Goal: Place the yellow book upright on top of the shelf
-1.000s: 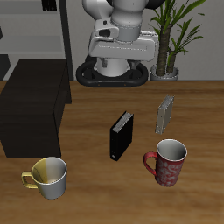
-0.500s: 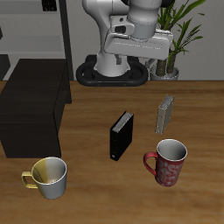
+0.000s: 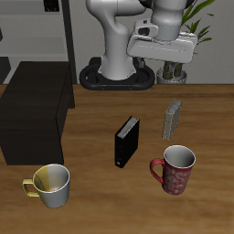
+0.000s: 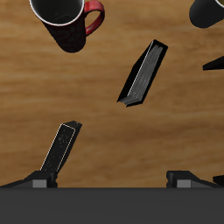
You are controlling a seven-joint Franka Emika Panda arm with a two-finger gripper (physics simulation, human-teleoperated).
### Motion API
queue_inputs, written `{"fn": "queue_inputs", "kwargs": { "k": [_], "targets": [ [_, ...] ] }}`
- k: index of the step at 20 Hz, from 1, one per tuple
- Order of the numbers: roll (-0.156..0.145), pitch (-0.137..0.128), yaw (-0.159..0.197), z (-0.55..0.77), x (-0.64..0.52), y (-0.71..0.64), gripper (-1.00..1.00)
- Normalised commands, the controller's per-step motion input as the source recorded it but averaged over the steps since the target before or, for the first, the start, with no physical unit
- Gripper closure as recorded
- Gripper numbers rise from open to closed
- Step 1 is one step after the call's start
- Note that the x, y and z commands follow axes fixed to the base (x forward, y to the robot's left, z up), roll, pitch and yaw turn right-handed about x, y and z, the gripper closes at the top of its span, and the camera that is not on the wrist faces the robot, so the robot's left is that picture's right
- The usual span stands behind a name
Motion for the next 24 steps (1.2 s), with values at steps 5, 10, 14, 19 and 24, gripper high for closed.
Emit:
{"fn": "queue_inputs", "kwargs": {
  "k": [5,10,14,19,24],
  "targets": [
    [0.034,-0.017,-0.043,-0.15,-0.06,0.37,-1.00],
    [0.016,-0.026,-0.025,-0.20,-0.09,0.38,-1.00],
    [0.012,-0.029,0.016,-0.15,-0.04,0.22,-1.00],
    [0.023,-0.034,-0.029,-0.18,0.07,0.14,-1.00],
    [0.018,-0.009,-0.024,-0.15,0.06,0.07,-1.00]
  ]
}}
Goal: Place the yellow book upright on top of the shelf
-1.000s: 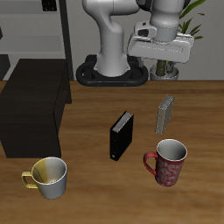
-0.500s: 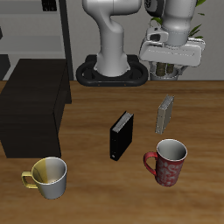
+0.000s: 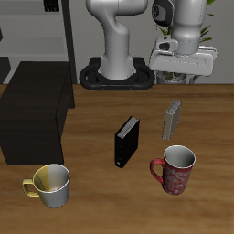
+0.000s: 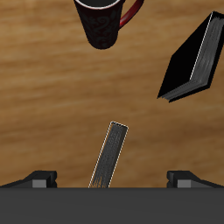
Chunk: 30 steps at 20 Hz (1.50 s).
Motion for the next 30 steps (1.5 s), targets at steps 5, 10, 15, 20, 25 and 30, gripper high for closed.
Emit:
{"fn": "queue_inputs", "kwargs": {
  "k": [5,10,15,20,25,30],
  "targets": [
    [0.007,0.000,-0.043,-0.18,0.03,0.02,-1.00],
    [-0.015,0.000,-0.026,-0.26,0.05,-0.05,-1.00],
    [-0.024,-0.020,-0.007,-0.26,-0.01,0.00,-1.00],
    [-0.014,-0.005,0.003,-0.26,-0.04,0.02,-1.00],
    [-0.010,0.042,-0.020,-0.28,0.06,-0.05,-1.00],
    [0.005,0.046,0.011,-0.30,0.03,0.09,-1.00]
  ]
}}
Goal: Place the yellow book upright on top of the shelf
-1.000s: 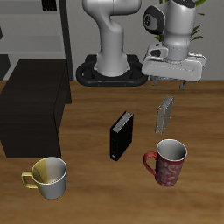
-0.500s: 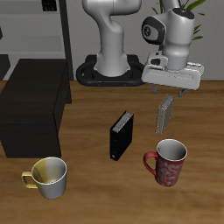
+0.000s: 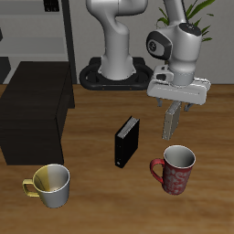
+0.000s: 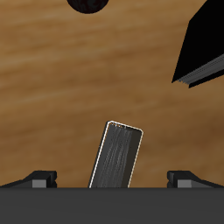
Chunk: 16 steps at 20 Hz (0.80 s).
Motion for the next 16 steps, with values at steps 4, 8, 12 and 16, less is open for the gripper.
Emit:
{"fn": "queue_inputs", "kwargs": {
  "k": [4,8,12,16],
  "targets": [
    [0.037,0.050,-0.006,-0.21,0.02,0.10,-1.00],
    [0.036,0.050,0.007,-0.22,0.10,-0.02,1.00],
    [-0.016,0.023,-0.019,-0.07,0.10,-0.09,1.00],
    [-0.009,0.003,-0.004,0.05,0.04,-0.09,1.00]
  ]
}}
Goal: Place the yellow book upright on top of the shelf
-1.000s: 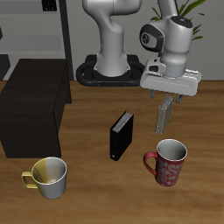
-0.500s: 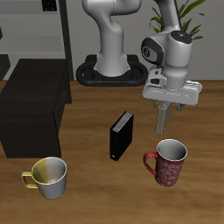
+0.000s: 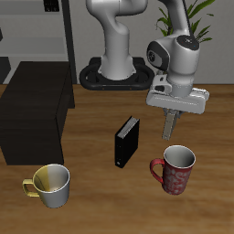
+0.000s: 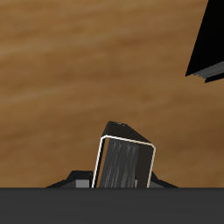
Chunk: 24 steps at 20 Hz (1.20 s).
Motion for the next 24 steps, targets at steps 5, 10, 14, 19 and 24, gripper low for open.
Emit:
{"fn": "queue_inputs", "kwargs": {
  "k": [5,10,14,19,24],
  "targets": [
    [0.038,-0.036,0.018,0.36,-0.10,-0.11,1.00],
    [0.060,-0.022,0.058,0.60,-0.13,-0.35,1.00],
    [0.052,-0.040,0.138,0.60,-0.13,-0.44,1.00],
    [0.044,0.009,0.094,0.61,0.02,-0.58,1.00],
    [0.048,0.022,0.044,0.75,0.07,-0.65,1.00]
  ]
}}
